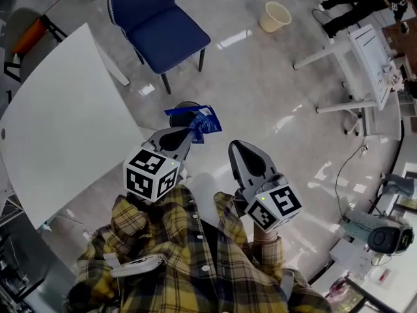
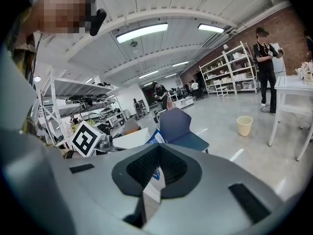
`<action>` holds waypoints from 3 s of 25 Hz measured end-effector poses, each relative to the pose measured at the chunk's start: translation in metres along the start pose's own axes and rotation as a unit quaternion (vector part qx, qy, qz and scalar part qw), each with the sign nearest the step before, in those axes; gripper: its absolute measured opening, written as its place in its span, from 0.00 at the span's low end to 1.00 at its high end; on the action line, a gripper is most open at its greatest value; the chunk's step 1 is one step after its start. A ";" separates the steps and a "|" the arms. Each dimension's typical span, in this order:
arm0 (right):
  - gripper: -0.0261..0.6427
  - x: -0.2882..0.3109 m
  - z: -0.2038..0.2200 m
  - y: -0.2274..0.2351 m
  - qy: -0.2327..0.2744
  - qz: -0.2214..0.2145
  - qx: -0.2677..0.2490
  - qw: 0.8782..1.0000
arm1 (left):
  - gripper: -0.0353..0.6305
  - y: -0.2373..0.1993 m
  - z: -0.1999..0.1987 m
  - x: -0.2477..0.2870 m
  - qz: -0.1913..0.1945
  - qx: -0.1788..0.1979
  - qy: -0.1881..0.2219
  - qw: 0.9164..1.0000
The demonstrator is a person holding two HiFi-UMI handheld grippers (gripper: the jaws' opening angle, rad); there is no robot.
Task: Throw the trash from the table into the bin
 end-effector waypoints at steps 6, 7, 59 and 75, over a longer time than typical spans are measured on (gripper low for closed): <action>0.04 0.039 -0.005 0.019 -0.020 -0.023 0.001 1.000 | 0.06 -0.025 0.007 0.022 -0.018 -0.030 -0.011 0.999; 0.04 0.044 -0.005 0.026 -0.026 -0.029 0.000 0.999 | 0.06 -0.028 0.011 0.028 -0.022 -0.037 -0.012 0.999; 0.04 0.196 0.220 0.206 -0.169 -0.099 0.060 0.979 | 0.32 -0.273 0.333 0.369 -0.159 -0.185 -0.227 0.943; 0.04 0.109 0.073 0.128 -0.149 -0.126 0.043 0.980 | 0.24 -0.115 0.148 0.227 -0.097 -0.106 -0.137 0.980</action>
Point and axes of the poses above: the fingertips, and each gripper's own axes: x forward along the fingers, y to its right, z out of its underside, the point moved 9 cm from there along -x, backward along the fingers, and after that the axes turned 4 degrees about -y, right-handed, at the moved point
